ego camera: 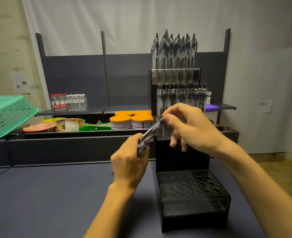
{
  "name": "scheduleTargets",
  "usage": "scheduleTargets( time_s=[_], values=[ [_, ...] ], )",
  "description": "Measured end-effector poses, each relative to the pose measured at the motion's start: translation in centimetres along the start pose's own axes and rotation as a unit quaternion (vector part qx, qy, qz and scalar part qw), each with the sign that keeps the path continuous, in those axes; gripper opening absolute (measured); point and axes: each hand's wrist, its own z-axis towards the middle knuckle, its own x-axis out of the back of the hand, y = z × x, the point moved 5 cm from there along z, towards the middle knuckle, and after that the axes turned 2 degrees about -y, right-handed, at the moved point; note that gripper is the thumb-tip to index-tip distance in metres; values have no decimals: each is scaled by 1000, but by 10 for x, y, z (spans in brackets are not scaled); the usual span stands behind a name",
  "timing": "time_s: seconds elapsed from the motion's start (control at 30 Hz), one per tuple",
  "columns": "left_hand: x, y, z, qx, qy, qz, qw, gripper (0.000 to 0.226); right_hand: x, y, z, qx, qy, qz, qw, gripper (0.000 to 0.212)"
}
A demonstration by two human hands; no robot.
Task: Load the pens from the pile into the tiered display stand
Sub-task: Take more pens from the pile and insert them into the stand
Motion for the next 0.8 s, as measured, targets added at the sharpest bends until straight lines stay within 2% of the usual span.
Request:
scheduleTargets(
  time_s=[0.17,0.3,0.43,0.67,0.8],
  values=[
    [1,-4,-2,11,7,-2,1000,18,20,-4,5,16,90,109,990,8],
    [-2,-4,-4,3,-3,-2,1000,16,42,-15,7,65,184,82,977,9],
    [-3,-5,-4,-6,-1,-23,1000,19,53,-21,12,84,235,38,968,11],
    [-3,-5,-4,-25,-8,-53,998,19,62,-28,16,109,299,-6,948,15],
    [-3,-4,-3,-28,-14,-50,998,19,59,-28,22,109,289,-34,951,13]
  ],
)
